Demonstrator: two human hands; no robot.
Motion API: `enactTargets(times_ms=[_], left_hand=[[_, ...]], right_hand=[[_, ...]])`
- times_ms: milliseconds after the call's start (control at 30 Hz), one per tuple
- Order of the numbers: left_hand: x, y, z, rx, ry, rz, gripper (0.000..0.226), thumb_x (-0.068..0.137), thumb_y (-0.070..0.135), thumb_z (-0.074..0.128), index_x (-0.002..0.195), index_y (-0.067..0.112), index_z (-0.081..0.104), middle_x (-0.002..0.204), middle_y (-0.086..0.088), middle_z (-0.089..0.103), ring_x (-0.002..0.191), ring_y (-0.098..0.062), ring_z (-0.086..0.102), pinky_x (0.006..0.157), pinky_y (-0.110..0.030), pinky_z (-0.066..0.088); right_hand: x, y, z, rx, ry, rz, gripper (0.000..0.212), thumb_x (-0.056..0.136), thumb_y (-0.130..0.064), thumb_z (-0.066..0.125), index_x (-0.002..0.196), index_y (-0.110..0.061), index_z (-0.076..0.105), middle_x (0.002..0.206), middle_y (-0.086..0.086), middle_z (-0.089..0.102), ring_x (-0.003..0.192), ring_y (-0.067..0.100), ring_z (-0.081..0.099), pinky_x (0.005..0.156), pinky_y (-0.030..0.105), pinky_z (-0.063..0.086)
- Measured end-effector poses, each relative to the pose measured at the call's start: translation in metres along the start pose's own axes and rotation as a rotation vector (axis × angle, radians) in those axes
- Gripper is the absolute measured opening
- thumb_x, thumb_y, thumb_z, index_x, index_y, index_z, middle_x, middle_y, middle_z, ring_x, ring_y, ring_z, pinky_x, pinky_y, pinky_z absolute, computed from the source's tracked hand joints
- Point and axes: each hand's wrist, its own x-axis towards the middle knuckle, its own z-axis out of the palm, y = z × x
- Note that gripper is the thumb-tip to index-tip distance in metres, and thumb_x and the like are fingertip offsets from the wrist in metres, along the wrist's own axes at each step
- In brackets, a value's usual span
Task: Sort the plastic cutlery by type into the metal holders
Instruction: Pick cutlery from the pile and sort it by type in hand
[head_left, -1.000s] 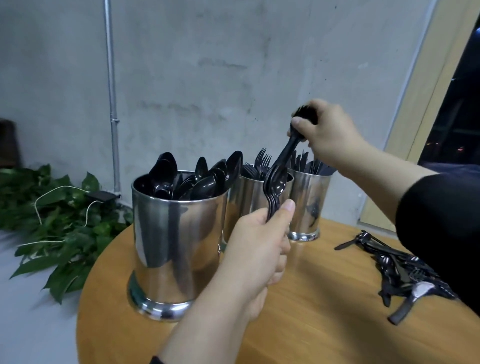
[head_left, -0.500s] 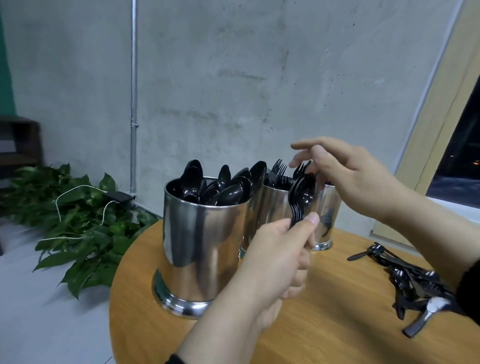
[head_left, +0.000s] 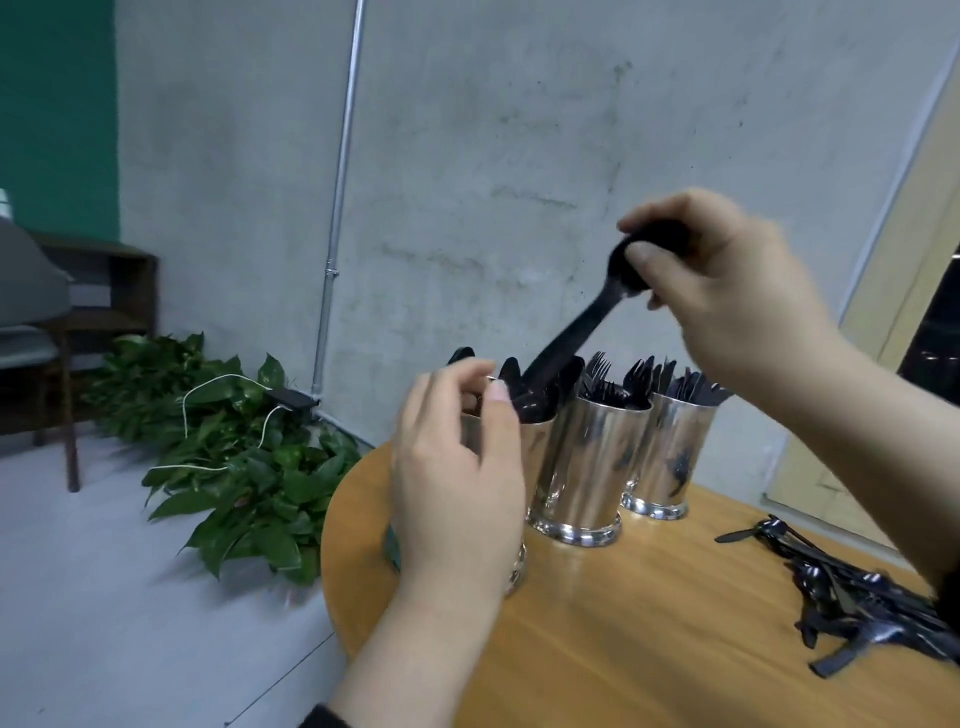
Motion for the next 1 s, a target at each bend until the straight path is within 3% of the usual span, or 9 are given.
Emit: enactTargets(times_ms=[200, 333, 400, 467, 600, 733, 833, 933, 1000], left_hand=[[0.008, -0.025, -0.014, 0.243, -0.358, -0.037, 0.047, 0.103, 0.026, 0.051, 0.15, 0.027, 0.047, 0.156, 0.014, 0.041, 0.146, -0.004, 0.031, 0.122, -0.027, 0.024], [0.007, -0.028, -0.017, 0.222, -0.37, -0.056, 0.051, 0.103, 0.024, 0.053, 0.153, 0.025, 0.044, 0.158, 0.011, 0.041, 0.147, -0.005, 0.031, 0.122, -0.027, 0.024], [0.007, -0.028, -0.016, 0.199, -0.356, -0.061, 0.05, 0.102, 0.025, 0.053, 0.151, 0.026, 0.046, 0.156, 0.01, 0.044, 0.145, -0.009, 0.037, 0.121, -0.034, 0.031], [0.002, -0.027, -0.012, 0.198, -0.364, -0.032, 0.047, 0.102, 0.026, 0.052, 0.149, 0.025, 0.049, 0.157, 0.009, 0.043, 0.146, -0.01, 0.036, 0.12, -0.037, 0.032], [-0.011, -0.012, -0.001, 0.169, -0.259, 0.078, 0.043, 0.097, 0.031, 0.047, 0.137, 0.022, 0.06, 0.146, 0.009, 0.051, 0.137, -0.01, 0.045, 0.115, -0.03, 0.036], [-0.035, 0.018, 0.022, 0.03, -0.25, 0.212, 0.027, 0.097, 0.022, 0.051, 0.116, 0.016, 0.069, 0.118, 0.009, 0.063, 0.112, -0.003, 0.056, 0.097, -0.009, 0.038], [-0.069, 0.036, 0.055, -0.033, -0.447, 0.236, 0.024, 0.097, 0.023, 0.052, 0.114, 0.017, 0.069, 0.11, 0.009, 0.066, 0.099, -0.006, 0.06, 0.088, -0.027, 0.049], [-0.104, 0.05, 0.101, 0.057, -0.802, 0.24, 0.023, 0.101, 0.03, 0.05, 0.115, 0.023, 0.066, 0.112, 0.009, 0.067, 0.1, -0.012, 0.062, 0.087, -0.037, 0.053], [-0.123, 0.054, 0.136, 0.204, -1.039, 0.272, 0.022, 0.103, 0.035, 0.049, 0.117, 0.026, 0.063, 0.115, 0.006, 0.066, 0.105, -0.021, 0.062, 0.089, -0.041, 0.052]], right_hand=[[0.002, 0.003, 0.074, -0.291, -0.203, 0.003, 0.022, 0.103, -0.017, 0.053, 0.122, -0.019, 0.062, 0.103, -0.006, 0.064, 0.093, 0.01, 0.056, 0.076, 0.018, 0.035], [-0.015, 0.013, 0.098, -0.441, -0.478, 0.034, 0.036, 0.107, -0.028, 0.044, 0.141, -0.018, 0.052, 0.135, 0.003, 0.06, 0.127, 0.022, 0.049, 0.101, 0.029, 0.036], [-0.021, 0.017, 0.095, -0.51, -0.502, 0.014, 0.044, 0.108, -0.036, 0.036, 0.149, -0.022, 0.042, 0.147, -0.001, 0.051, 0.136, 0.024, 0.039, 0.108, 0.042, 0.031], [-0.025, 0.019, 0.083, -0.511, -0.442, -0.03, 0.05, 0.108, -0.039, 0.032, 0.155, -0.024, 0.034, 0.157, -0.007, 0.04, 0.142, 0.02, 0.03, 0.108, 0.04, 0.023], [-0.038, 0.023, 0.046, -0.363, -0.235, -0.032, 0.045, 0.109, -0.035, 0.036, 0.15, -0.021, 0.045, 0.15, -0.004, 0.049, 0.141, 0.016, 0.037, 0.116, 0.041, 0.028], [-0.094, 0.046, -0.013, -0.332, -0.108, 0.022, 0.032, 0.106, -0.026, 0.046, 0.131, -0.014, 0.063, 0.125, -0.004, 0.065, 0.116, 0.004, 0.052, 0.097, 0.005, 0.032], [-0.17, 0.084, -0.077, -0.454, -0.143, 0.238, 0.03, 0.105, -0.034, 0.045, 0.126, -0.025, 0.064, 0.115, -0.018, 0.061, 0.106, -0.005, 0.052, 0.089, 0.008, 0.038], [-0.25, 0.131, -0.138, -0.531, -0.108, 0.513, 0.023, 0.103, -0.029, 0.05, 0.119, -0.028, 0.067, 0.106, -0.015, 0.066, 0.104, 0.011, 0.063, 0.085, 0.03, 0.047], [-0.29, 0.154, -0.167, -0.569, -0.091, 0.639, 0.021, 0.101, -0.026, 0.054, 0.117, -0.027, 0.068, 0.107, -0.011, 0.068, 0.105, 0.018, 0.065, 0.085, 0.032, 0.046]])
